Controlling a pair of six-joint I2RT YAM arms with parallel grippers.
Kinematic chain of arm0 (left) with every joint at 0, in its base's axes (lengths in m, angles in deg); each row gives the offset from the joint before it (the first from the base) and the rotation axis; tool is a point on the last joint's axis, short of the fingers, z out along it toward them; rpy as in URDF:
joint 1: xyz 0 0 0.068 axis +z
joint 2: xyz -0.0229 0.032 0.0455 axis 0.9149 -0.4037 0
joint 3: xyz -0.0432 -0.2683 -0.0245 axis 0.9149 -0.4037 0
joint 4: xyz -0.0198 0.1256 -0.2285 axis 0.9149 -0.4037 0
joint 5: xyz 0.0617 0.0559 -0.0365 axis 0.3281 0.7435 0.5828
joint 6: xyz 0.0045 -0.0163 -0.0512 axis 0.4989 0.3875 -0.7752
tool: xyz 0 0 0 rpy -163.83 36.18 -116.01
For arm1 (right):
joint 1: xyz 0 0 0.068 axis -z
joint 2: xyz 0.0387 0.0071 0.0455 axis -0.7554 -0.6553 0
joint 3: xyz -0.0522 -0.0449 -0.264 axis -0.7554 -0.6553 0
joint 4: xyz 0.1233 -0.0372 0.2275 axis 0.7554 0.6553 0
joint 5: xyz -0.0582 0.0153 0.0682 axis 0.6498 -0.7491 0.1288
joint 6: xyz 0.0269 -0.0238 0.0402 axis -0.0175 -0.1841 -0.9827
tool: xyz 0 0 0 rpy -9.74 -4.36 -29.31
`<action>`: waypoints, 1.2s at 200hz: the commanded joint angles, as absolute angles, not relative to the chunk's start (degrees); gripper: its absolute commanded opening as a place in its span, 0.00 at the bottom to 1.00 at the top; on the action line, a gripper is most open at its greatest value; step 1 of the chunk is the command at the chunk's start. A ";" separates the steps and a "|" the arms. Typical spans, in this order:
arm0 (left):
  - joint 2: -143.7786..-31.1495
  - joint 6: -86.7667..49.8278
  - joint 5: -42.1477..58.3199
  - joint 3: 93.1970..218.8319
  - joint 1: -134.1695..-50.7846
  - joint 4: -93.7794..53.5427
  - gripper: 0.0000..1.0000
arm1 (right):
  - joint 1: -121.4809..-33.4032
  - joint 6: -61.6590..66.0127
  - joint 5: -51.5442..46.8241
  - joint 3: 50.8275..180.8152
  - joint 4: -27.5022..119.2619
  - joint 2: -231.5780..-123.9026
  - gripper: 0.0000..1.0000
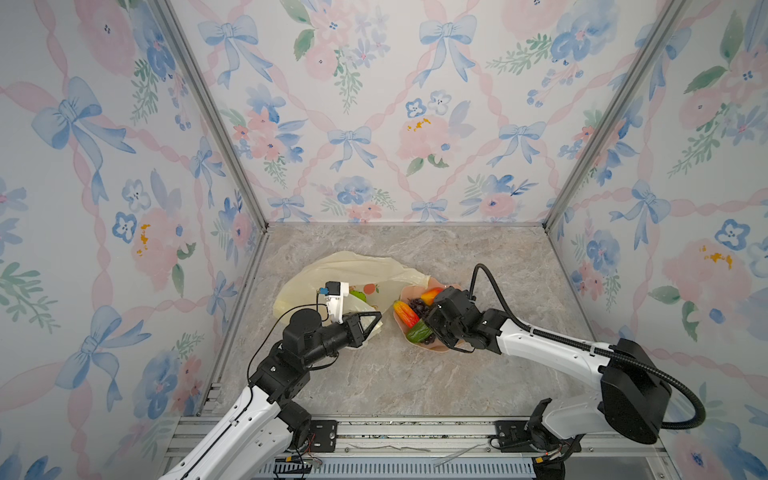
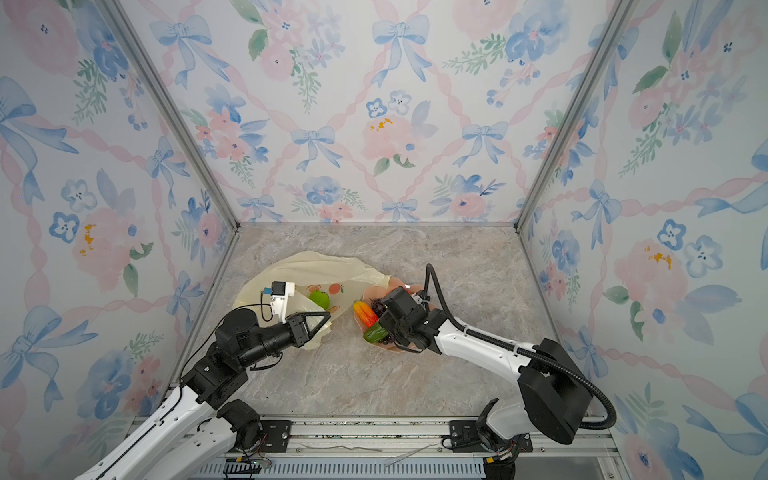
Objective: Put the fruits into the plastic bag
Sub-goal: 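Lift the papaya and carry it into the bag's mouth with the right gripper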
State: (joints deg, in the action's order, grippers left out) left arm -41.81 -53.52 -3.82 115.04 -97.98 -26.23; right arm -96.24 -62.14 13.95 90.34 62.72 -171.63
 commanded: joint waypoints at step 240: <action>-44.21 -56.62 -5.66 117.32 -97.56 -22.93 0.00 | -105.53 -44.24 29.56 105.17 46.03 -178.66 0.40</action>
State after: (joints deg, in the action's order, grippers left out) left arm -43.95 -56.14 -4.52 116.37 -97.98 -25.33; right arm -104.96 -45.40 31.59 102.71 51.99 -175.24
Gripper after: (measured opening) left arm 0.050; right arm 0.407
